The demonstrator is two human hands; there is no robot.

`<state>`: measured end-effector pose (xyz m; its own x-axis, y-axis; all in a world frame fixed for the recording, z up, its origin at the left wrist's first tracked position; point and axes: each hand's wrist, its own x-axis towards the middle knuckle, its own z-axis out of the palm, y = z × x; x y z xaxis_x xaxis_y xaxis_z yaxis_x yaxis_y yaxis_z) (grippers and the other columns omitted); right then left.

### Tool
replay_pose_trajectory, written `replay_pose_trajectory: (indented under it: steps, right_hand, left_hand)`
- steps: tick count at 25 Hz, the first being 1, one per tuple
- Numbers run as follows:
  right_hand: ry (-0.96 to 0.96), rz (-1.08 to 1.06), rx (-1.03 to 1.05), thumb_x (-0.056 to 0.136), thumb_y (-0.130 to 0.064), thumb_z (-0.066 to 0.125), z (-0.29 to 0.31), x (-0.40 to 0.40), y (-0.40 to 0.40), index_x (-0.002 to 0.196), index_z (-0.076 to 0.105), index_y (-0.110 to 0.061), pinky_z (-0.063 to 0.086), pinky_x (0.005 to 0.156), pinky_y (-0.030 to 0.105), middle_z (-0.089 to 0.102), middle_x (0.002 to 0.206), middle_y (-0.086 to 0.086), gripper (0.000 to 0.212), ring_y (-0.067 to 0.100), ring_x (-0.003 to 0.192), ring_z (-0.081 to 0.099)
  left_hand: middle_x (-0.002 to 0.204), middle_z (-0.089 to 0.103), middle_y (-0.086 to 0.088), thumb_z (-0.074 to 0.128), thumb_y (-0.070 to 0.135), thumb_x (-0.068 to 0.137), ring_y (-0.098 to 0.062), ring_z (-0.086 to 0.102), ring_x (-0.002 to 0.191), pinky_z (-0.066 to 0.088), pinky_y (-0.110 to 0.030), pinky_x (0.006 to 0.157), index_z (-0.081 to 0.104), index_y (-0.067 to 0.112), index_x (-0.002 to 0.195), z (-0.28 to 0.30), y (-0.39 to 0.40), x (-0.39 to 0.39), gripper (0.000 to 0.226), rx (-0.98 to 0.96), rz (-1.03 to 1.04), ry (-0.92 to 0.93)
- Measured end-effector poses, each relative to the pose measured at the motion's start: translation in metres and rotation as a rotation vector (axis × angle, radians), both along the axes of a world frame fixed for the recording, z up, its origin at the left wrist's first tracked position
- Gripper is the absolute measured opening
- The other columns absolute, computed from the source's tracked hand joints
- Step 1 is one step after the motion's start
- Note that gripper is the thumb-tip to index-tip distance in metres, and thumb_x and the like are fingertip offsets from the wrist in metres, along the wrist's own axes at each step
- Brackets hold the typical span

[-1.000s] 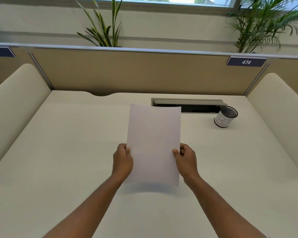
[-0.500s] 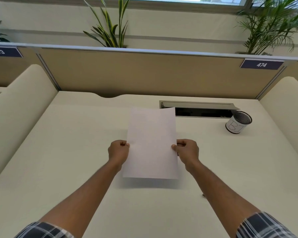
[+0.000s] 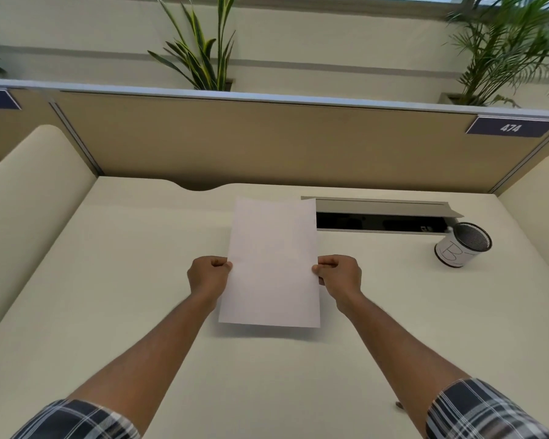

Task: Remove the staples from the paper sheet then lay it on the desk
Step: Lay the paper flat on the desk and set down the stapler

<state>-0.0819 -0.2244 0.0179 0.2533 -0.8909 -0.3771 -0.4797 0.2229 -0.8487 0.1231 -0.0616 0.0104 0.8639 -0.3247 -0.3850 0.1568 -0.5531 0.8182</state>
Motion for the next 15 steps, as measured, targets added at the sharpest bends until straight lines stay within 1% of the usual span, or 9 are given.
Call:
replay_pose_trajectory:
  steps: [3,8,11,13,15]
  right_hand:
    - [0.022,-0.011,0.018,0.079,-0.005,0.083,-0.009,0.022,-0.017,0.074,0.072,-0.027,0.064,0.084,0.044,0.077,0.082,-0.002,0.025,0.025,0.079,0.077]
    - [0.034,-0.004,0.036,0.075,-0.006,0.086,-0.03,0.076,-0.05,0.077,0.076,-0.023,0.065,0.082,0.046,0.078,0.08,-0.001,0.02,0.025,0.076,0.078]
    - [0.056,0.025,0.002,0.074,-0.007,0.087,-0.043,0.103,-0.067,0.073,0.072,-0.029,0.064,0.084,0.046,0.076,0.081,-0.003,0.026,0.024,0.079,0.077]
    - [0.086,0.04,-0.024,0.073,-0.011,0.088,-0.054,0.119,-0.079,0.071,0.071,-0.031,0.063,0.084,0.046,0.076,0.085,-0.004,0.027,0.024,0.084,0.076]
    - [0.114,0.056,-0.049,0.073,-0.013,0.087,-0.063,0.129,-0.088,0.072,0.07,-0.032,0.063,0.085,0.046,0.076,0.086,-0.004,0.025,0.025,0.086,0.076]
  left_hand:
    - [0.101,0.075,-0.006,0.076,0.014,0.084,-0.029,0.07,0.098,0.057,-0.04,0.091,0.077,0.013,0.094,-0.005,-0.014,0.025,0.01,0.002,0.032,-0.004]
    - [0.094,0.074,-0.001,0.079,0.013,0.081,-0.024,0.07,0.092,0.058,-0.038,0.088,0.077,0.015,0.086,-0.016,-0.048,0.072,0.005,0.039,0.046,-0.031]
    - [0.089,0.075,-0.002,0.081,0.014,0.079,-0.025,0.07,0.086,0.06,-0.038,0.084,0.077,0.015,0.08,-0.026,-0.063,0.097,0.004,0.073,0.035,-0.048]
    - [0.086,0.076,-0.004,0.082,0.015,0.077,-0.026,0.072,0.083,0.06,-0.038,0.083,0.076,0.016,0.073,-0.036,-0.073,0.113,0.007,0.1,0.018,-0.062]
    - [0.085,0.077,-0.005,0.082,0.015,0.077,-0.026,0.072,0.083,0.059,-0.036,0.083,0.077,0.015,0.074,-0.044,-0.081,0.123,0.006,0.114,0.004,-0.075]
